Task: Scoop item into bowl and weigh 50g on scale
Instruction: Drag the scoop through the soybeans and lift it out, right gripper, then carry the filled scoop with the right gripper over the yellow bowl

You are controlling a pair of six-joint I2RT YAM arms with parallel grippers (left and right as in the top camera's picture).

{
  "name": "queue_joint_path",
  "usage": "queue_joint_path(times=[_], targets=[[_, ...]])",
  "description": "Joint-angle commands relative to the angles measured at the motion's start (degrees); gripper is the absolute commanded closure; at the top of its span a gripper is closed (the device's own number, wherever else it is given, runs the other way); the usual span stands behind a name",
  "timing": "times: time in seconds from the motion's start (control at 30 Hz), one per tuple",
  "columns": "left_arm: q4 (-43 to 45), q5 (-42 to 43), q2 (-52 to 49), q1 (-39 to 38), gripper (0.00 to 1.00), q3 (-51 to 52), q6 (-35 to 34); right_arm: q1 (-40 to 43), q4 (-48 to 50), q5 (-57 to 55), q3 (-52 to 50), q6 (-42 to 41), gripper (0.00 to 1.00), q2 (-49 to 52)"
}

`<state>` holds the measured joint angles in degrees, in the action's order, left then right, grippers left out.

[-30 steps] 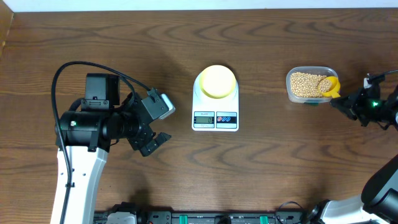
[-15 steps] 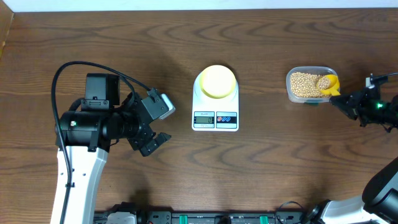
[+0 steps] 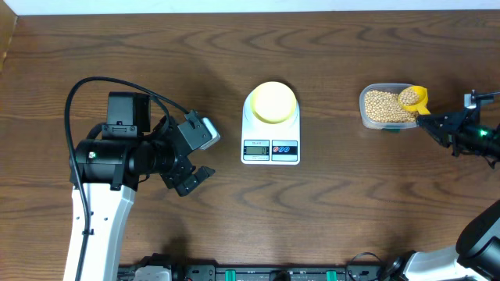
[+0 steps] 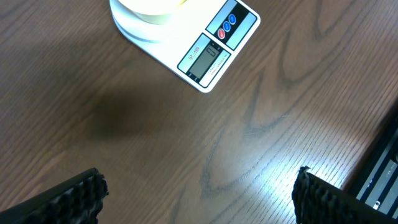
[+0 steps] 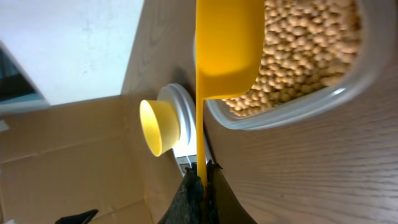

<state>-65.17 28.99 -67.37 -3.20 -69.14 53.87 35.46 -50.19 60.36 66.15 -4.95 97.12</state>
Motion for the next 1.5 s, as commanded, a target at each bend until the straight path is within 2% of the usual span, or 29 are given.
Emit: queue_joint_path(times=[0.0,0.27,0.53,1.0,1.47], targets=[[-0.15,-0.09,0.39,0.2,0.02,-0.61,0.5,0.39,0.48,5.2,-0.28,2.05,0.99,0.66],[-0.15,-0.09,0.39,0.2,0.02,-0.61,0.5,-0.57,0.68,9.07,-0.28,2.03,0.99,0.66],[-0.15,-0.09,0.39,0.2,0.02,-0.61,0.5,-7.04,3.72,9.05,-0.28,0.61,0.99,0.66],[-0.17,-0.09,0.39,0.2,0.02,-0.61,0.5,-22.12,23.1,9.92,-0.28,-15.56,0.99,0.66],[-0.15,-0.09,0.39,0.2,0.02,-0.61,0.5,-34.97,27.43,7.06,-0.28,-14.67,0.99,0.66]])
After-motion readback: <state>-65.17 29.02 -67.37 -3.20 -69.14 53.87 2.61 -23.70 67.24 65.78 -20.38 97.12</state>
